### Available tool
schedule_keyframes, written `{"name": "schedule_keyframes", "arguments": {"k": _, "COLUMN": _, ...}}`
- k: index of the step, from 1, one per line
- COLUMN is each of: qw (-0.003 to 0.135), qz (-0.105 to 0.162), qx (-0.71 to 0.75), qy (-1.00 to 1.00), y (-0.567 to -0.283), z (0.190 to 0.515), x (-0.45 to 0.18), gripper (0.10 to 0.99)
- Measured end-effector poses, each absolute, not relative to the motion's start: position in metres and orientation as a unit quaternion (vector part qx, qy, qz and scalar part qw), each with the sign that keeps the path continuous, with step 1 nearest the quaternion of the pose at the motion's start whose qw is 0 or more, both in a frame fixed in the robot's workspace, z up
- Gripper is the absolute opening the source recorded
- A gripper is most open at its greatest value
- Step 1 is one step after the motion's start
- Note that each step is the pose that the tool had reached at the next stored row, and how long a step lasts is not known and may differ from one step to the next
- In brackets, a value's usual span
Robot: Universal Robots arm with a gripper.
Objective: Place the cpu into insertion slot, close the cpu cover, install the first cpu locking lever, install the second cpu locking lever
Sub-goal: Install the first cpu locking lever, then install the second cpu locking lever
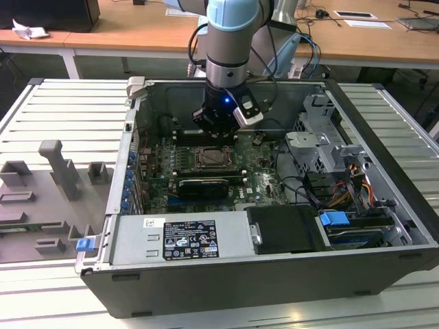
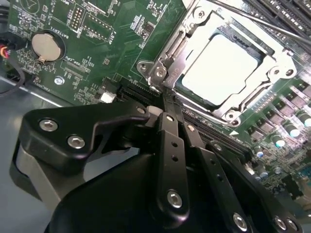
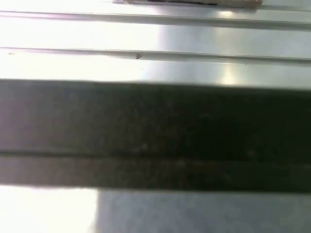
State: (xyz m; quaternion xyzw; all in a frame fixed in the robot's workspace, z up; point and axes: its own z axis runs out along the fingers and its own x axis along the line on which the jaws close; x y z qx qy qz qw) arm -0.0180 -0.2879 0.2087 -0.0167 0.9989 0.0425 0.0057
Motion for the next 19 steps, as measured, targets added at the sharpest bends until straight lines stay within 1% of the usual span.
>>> {"name": "schedule_keyframes", "arguments": {"k": 3, "qw": 0.006, "qz": 0.043, "qx": -0.017, "qy": 0.999, "y": -0.2880, "z": 0.2133, "x": -0.0181, "gripper": 0.106}}
{"name": "schedule_keyframes", "arguments": {"k": 19, "qw": 0.006, "qz": 0.043, "qx": -0.017, "qy": 0.999, "y": -0.2963, "z": 0.2134, "x": -0.0181, "gripper": 0.106}}
